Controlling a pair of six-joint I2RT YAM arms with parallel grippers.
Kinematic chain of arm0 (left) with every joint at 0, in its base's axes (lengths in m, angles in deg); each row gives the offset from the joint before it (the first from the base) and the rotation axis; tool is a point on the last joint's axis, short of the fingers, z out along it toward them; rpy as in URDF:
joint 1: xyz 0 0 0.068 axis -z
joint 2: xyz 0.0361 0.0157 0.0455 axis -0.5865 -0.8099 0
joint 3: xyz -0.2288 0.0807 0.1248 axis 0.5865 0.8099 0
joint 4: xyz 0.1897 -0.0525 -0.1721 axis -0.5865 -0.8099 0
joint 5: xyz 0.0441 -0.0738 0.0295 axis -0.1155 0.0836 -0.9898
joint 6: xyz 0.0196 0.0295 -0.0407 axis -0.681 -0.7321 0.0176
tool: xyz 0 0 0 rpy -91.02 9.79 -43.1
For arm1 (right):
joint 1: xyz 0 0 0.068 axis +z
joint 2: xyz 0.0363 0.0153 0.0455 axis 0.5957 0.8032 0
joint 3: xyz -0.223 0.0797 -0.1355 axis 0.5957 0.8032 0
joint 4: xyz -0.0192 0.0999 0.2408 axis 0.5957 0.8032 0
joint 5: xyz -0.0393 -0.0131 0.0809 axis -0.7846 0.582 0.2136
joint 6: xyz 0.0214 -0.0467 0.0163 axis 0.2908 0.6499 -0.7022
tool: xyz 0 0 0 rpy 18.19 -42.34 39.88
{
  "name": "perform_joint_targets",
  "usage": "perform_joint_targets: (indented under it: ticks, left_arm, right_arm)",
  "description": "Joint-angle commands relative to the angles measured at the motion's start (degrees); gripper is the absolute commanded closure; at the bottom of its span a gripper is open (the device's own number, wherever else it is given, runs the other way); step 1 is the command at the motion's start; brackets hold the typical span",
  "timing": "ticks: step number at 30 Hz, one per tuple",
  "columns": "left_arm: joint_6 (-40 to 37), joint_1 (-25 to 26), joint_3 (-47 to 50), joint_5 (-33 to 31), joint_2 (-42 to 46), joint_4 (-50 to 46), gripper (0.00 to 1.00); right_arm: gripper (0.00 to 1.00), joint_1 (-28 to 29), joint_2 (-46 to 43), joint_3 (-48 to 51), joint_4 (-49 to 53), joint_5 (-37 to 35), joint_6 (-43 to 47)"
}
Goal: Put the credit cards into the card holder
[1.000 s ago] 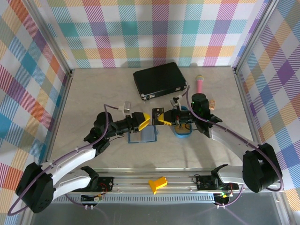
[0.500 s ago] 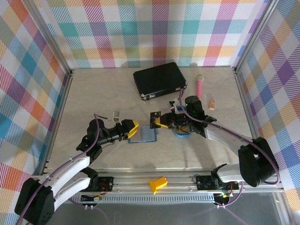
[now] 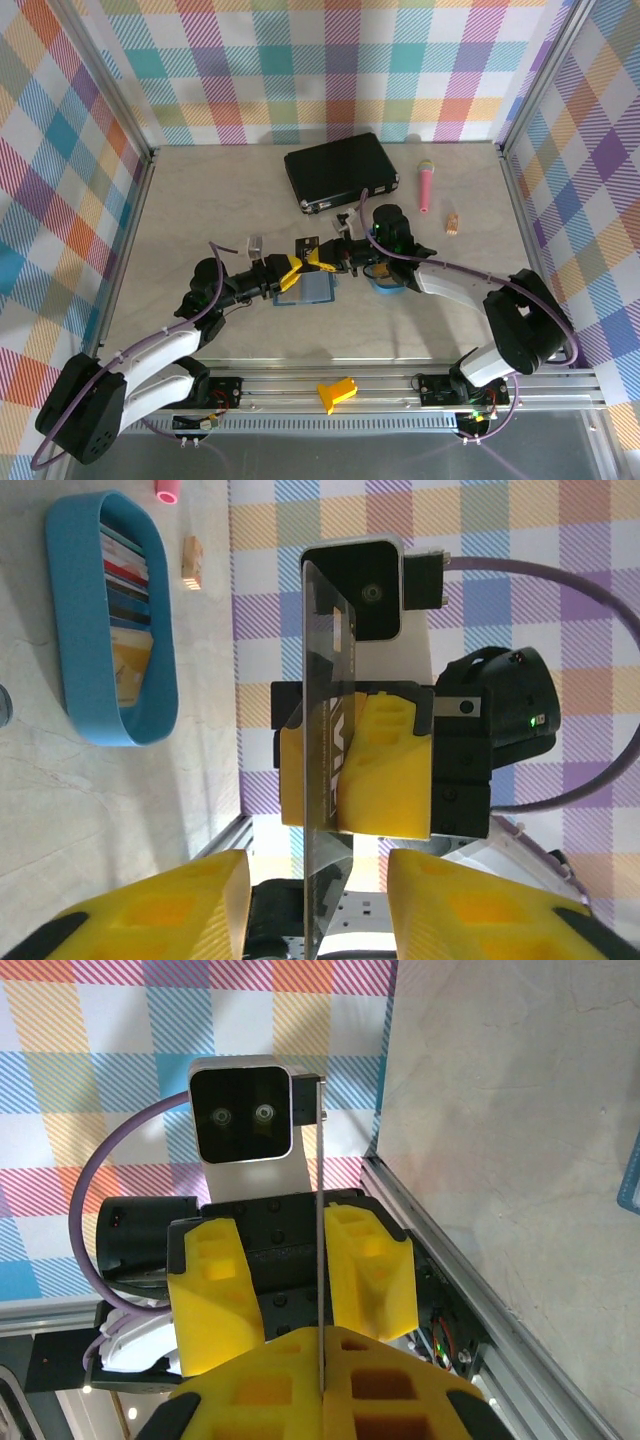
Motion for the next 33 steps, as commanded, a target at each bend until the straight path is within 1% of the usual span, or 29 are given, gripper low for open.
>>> perform_joint_targets:
  ticks: [1,3,4,5,6,8,10,14,17,19,23,26,33]
  left_arm:
    - [1.38,0.51,-0.17,0.47,-0.30,5.50,0.72]
    - [1.94,0.51,-0.16,0.43,-0.43,6.70,0.88]
    - [2.15,0.51,-0.16,0.39,-0.43,6.99,0.94]
    - [2.30,0.51,-0.07,0.30,-0.33,7.05,1.00]
    - [2.31,0.52,0.06,0.21,-0.15,6.89,1.00]
    - [2.17,0.42,0.51,-0.24,0.21,6.33,1.00]
    - [2.00,0.42,1.05,-1.01,0.39,6.30,1.00]
    - [1.95,0.42,0.72,-0.37,0.08,6.66,1.00]
    - [2.21,0.42,0.47,0.25,-0.16,6.66,1.00]
    - [2.21,0.42,0.54,0.47,-0.01,6.66,1.00]
    - [2.22,0.42,0.54,0.45,0.39,6.49,1.00]
    - [2.22,0.42,0.76,0.08,0.60,6.57,1.00]
    - [2.45,0.42,0.97,-0.01,0.67,6.48,1.00]
  right_arm:
    - [1.00,0.67,0.89,-1.52,-4.55,1.08,-2.26]
    - [1.00,0.77,1.08,-1.43,-5.15,1.24,-2.55]
    - [1.00,0.78,1.07,-1.48,-5.17,1.21,-2.62]
    - [0.94,0.70,0.99,-1.70,-4.90,1.42,-2.31]
    - [0.83,0.71,0.62,-1.97,-4.07,1.39,-1.82]
    - [0.72,0.50,-0.49,-2.29,-1.36,0.40,-0.30]
    - [0.66,-0.08,-1.96,-2.03,0.94,-0.85,0.94]
    - [0.62,-1.56,-3.31,-0.18,-0.33,-1.99,-0.29]
    - [0.61,-1.92,-3.18,0.19,-1.68,-1.84,-1.21]
    - [0.63,-1.93,-2.89,-0.04,-1.59,-1.49,-1.21]
    - [0.74,-1.92,-3.12,0.40,-1.67,-1.88,-1.34]
    - [0.80,-1.98,-3.89,0.83,-1.03,-2.60,-1.04]
    - [0.90,-1.97,-4.32,1.10,-1.03,-2.39,-1.04]
